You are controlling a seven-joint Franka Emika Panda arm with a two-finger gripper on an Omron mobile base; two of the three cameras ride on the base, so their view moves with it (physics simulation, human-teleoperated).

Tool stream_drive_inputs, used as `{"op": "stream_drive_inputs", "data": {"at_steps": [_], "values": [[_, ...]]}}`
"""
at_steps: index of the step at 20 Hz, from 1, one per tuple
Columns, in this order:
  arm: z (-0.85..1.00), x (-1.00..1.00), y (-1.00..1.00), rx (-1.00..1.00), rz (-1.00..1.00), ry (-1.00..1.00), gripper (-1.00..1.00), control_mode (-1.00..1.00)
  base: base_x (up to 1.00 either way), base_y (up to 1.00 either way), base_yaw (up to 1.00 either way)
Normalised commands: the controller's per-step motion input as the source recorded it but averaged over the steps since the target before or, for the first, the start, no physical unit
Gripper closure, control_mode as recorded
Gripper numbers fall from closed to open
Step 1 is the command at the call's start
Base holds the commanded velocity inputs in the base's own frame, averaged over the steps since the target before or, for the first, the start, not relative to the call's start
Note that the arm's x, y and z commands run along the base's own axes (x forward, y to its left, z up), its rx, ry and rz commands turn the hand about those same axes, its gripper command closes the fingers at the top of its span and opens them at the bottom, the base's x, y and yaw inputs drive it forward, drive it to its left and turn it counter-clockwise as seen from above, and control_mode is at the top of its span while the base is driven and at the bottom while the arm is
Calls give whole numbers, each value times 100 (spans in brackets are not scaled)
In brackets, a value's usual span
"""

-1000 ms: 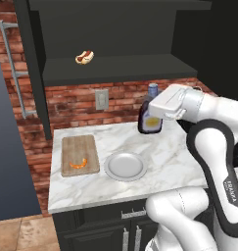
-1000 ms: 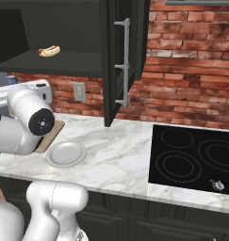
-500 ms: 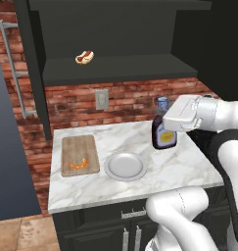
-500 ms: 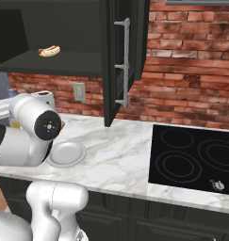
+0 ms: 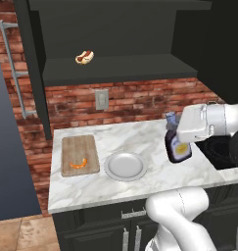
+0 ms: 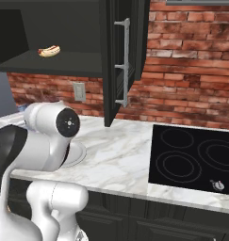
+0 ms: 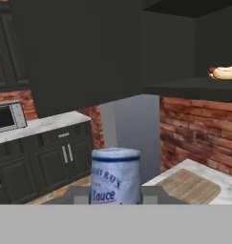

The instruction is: Pick the shrimp from the plate and place it on the cutting board. Then pick the condiment bottle from the cabinet and place it next to the cutting board.

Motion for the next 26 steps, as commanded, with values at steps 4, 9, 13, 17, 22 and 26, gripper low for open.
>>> {"op": "stream_drive_inputs", "data": {"at_steps": [4,9,13,17,22,26], "values": [[-69,-50,0,0,1,-9,100,-100,0,0,0],[-53,-61,0,1,1,-11,100,-100,0,0,0],[-34,-67,-7,5,0,-14,100,-100,0,0,0],[-27,-62,-22,9,0,-13,100,-100,0,0,0],[-21,-35,-27,13,0,-13,100,-100,0,0,0],[-22,-8,-23,16,0,-14,100,-100,0,0,0]]}}
